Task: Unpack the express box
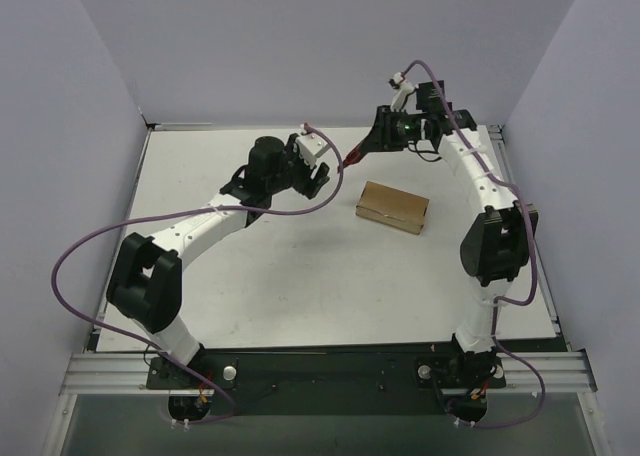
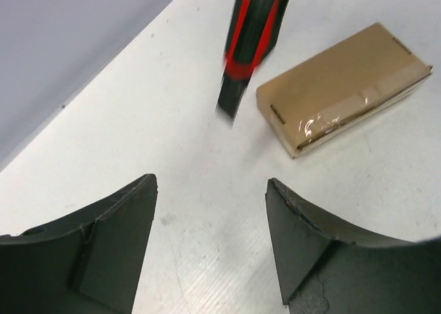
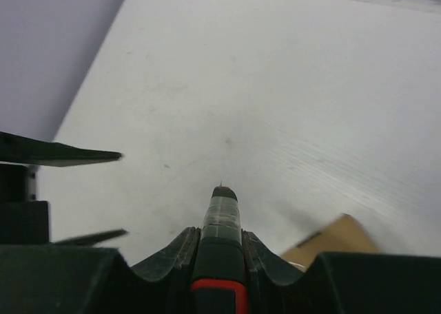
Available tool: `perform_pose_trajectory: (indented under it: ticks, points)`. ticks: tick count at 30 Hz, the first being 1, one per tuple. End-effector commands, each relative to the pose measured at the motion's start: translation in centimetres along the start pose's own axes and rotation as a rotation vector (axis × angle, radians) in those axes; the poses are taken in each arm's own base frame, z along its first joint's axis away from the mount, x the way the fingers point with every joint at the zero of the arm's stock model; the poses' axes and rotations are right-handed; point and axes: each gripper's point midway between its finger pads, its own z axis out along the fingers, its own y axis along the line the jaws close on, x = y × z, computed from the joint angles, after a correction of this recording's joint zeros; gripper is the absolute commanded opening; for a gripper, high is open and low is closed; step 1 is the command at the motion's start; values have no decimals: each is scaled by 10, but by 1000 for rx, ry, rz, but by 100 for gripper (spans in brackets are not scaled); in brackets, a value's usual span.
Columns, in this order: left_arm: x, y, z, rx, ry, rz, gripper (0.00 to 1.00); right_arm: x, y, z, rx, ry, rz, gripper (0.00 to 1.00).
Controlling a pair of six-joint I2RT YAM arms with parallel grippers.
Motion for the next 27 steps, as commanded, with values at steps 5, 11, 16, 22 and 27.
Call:
perform_pose_trajectory:
  ticks: [5,11,16,22,27]
  points:
    - [36,31,-42,-60,139,-83,70,-30,-127,-109,555,-158,-290,0]
    - [50,16,-45,21,199,-169,66,-2,-163,-117,661,-87,-382,0]
    - [57,10,-43,50,217,-182,66,29,-156,-107,596,1,-466,0]
    - [60,6,-42,71,229,-187,65,59,-143,-101,524,54,-474,0]
    - [66,-3,-42,122,238,-186,65,91,-97,-89,431,118,-482,0]
